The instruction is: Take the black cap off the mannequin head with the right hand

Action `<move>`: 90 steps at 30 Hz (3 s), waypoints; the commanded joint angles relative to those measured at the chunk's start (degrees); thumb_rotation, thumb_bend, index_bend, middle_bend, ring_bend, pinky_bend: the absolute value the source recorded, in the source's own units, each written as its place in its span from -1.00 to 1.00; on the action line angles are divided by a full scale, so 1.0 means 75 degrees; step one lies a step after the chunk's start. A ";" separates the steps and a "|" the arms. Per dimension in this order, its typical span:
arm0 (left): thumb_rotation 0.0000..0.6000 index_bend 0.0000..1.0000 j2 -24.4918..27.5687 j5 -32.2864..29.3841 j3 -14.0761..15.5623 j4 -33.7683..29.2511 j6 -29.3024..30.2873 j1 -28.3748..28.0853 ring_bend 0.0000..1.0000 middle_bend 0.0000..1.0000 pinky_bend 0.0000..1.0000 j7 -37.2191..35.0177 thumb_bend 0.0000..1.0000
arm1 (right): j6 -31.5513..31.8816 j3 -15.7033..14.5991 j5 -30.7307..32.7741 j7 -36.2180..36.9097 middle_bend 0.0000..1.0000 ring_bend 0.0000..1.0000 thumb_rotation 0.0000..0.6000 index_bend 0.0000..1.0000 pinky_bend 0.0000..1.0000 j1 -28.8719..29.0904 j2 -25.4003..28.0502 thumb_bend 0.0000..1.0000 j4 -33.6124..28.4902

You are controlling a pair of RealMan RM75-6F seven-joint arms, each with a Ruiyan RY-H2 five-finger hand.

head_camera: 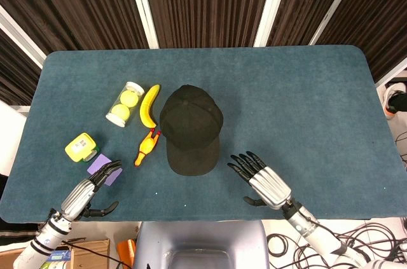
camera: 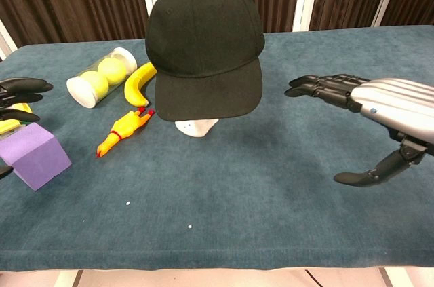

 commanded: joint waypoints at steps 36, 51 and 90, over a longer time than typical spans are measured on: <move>1.00 -1.00 0.0486 -0.0241 0.0228 -0.0013 0.1565 0.1201 -0.89 -0.94 -0.69 0.1799 -0.27 | 0.2799 0.1109 -0.1379 -0.0591 -0.53 -0.90 1.00 -0.38 -0.79 0.1546 -0.4966 -0.73 0.5614; 1.00 -1.00 0.0480 -0.0245 0.0152 0.0011 0.1721 0.1311 -0.89 -0.94 -0.69 0.1831 -0.27 | 0.3579 0.1317 -0.0813 -0.0261 -0.42 -0.80 1.00 -0.19 -0.71 0.1971 -0.5738 -0.73 0.7357; 1.00 -1.00 0.0567 -0.0216 0.0096 -0.0061 0.1826 0.1429 -0.89 -0.92 -0.69 0.1888 -0.27 | 0.4414 0.1148 -0.0061 0.0638 0.39 0.29 1.00 0.87 0.62 0.2393 -0.5634 -0.44 0.7715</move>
